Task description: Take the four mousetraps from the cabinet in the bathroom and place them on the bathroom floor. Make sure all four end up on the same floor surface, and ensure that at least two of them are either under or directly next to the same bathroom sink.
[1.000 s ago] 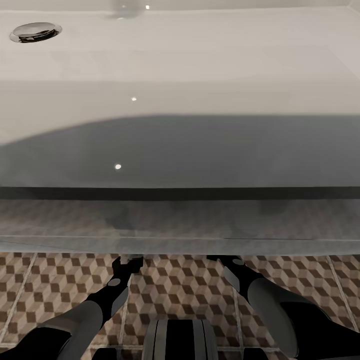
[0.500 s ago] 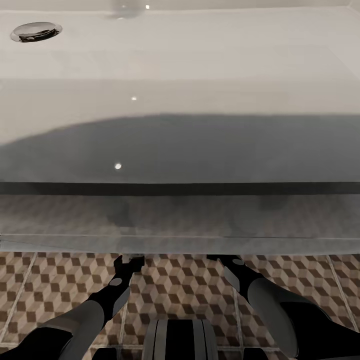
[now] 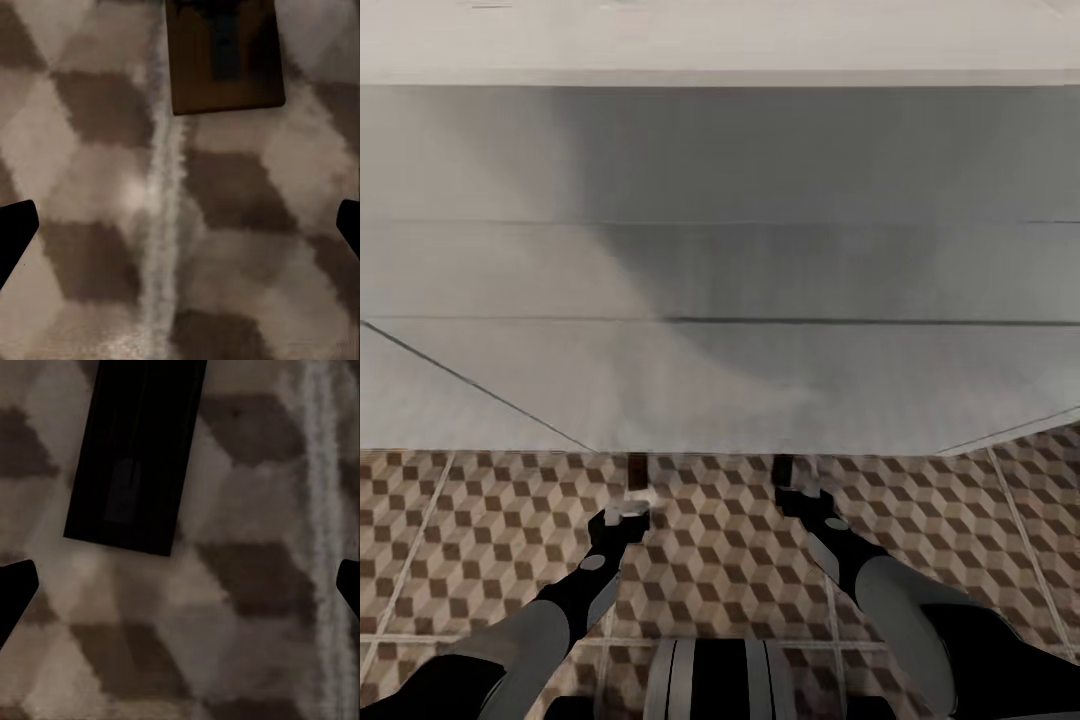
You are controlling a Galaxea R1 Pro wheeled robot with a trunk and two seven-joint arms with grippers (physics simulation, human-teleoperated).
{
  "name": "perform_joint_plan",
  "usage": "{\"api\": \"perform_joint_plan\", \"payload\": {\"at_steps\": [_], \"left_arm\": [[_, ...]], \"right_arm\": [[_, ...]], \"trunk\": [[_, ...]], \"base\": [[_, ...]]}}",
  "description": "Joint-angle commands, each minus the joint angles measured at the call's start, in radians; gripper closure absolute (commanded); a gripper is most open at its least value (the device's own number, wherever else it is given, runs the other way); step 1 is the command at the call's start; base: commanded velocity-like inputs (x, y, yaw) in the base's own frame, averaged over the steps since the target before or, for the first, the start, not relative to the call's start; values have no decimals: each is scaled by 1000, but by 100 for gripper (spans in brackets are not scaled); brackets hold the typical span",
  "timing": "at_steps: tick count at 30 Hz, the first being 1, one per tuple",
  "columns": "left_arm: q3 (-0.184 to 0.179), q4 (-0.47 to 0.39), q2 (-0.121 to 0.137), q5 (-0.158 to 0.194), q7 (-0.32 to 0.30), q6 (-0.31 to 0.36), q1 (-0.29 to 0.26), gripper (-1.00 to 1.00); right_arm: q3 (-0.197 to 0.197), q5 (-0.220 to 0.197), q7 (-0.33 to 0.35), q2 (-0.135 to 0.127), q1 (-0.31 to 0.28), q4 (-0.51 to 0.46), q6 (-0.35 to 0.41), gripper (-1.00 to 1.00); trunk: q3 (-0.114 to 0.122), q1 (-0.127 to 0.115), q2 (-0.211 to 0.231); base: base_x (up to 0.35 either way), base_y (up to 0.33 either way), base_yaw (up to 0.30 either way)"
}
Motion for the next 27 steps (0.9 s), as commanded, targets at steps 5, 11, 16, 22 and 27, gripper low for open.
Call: {"api": "perform_joint_plan", "payload": {"at_steps": [5,11,16,22,27], "left_arm": [[-8,0,1,11,2,-3,0,-100],[-8,0,2,12,-2,-4,0,-100],[-8,0,2,12,-5,-4,0,-100],[-10,0,2,11,-6,-5,0,-100],[-11,0,2,11,-7,-6,0,-100]], "right_arm": [[-6,2,-1,0,0,1,-4,-100],[-6,2,-1,-1,0,1,-4,-100],[-6,2,-1,-1,0,1,-8,-100],[-5,2,-1,-1,0,1,-21,-100],[-5,2,-1,-1,0,1,-27,-100]], "trunk": [[0,-1,0],[0,-1,0],[0,-1,0],[0,-1,0],[0,-1,0]], "base": [[-307,0,0],[-314,0,0],[-316,0,0],[-317,-24,0],[-303,-67,0]]}}
